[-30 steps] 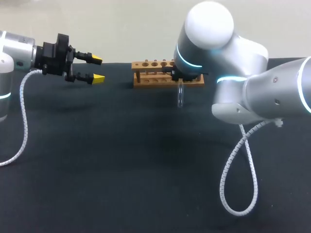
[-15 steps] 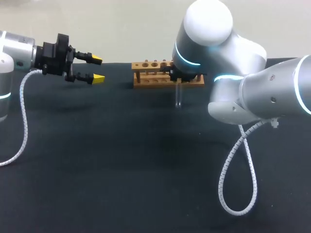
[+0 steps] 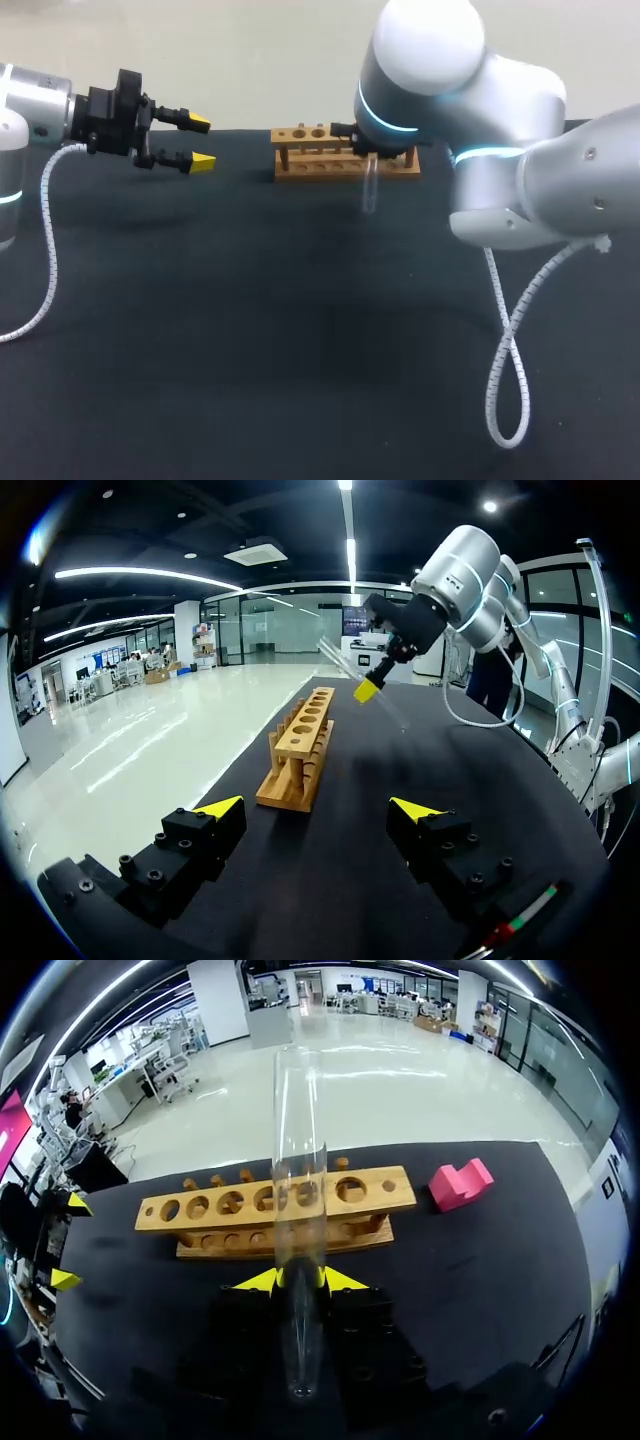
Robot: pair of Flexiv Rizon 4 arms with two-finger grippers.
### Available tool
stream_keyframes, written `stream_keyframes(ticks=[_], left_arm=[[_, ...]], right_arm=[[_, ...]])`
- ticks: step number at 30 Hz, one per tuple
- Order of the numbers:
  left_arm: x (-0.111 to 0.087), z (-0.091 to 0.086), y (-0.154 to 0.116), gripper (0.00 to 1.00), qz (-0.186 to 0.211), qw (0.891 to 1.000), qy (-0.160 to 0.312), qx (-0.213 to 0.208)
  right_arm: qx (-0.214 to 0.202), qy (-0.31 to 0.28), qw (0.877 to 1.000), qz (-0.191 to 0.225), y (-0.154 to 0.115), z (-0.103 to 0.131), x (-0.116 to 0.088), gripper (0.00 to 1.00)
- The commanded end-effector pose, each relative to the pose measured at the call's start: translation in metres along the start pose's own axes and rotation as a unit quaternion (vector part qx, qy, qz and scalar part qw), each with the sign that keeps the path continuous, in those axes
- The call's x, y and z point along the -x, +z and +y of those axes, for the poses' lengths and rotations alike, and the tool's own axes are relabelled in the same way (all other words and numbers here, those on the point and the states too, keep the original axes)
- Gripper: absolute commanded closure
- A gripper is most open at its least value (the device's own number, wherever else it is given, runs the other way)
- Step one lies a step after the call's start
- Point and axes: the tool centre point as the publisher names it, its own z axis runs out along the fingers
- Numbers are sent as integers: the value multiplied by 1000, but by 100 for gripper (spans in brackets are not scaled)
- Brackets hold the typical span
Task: Grasp the test tube, adjust it, and insert it.
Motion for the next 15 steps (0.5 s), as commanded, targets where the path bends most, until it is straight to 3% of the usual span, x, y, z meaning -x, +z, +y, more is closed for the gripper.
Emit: stream_keyframes(ticks=[1,15], left_arm=[[-1,-1,0,0,-1,1000,2,2],[-1,-1,0,0,-1,1000,2,2]], right_arm=[[0,2,1000,-23,-22,-7,-3,100],[-2,-15,1000,-28,-52,-10,-3,100]])
